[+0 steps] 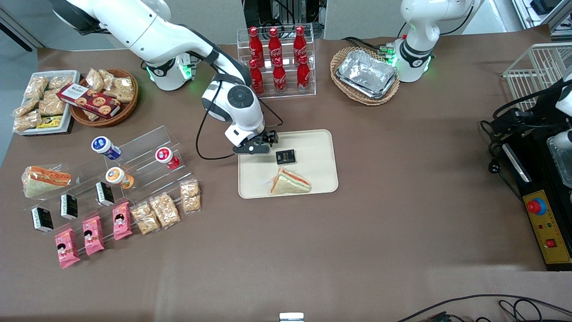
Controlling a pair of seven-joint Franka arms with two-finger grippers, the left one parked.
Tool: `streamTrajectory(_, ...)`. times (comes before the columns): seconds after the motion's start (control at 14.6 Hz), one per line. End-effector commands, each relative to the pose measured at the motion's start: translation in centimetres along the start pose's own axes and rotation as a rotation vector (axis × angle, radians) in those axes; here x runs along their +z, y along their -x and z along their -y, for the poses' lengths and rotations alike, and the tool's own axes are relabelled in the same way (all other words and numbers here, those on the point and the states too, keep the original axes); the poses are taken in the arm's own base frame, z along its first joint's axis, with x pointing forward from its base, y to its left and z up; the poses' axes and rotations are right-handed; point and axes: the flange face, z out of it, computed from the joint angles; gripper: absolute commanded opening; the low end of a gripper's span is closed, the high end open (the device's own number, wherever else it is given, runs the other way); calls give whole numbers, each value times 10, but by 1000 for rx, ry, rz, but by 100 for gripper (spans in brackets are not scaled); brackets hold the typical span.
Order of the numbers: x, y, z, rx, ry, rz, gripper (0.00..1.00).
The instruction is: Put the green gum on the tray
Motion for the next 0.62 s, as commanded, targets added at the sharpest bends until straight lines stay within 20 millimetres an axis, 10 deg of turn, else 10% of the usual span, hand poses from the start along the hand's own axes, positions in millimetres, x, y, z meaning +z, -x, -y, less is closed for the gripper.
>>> streamTrajectory(0.0,-58,-37,-15,22,165,-27,100)
streamTrajectory(0.55,-233,-58,-56,81,131,44,100)
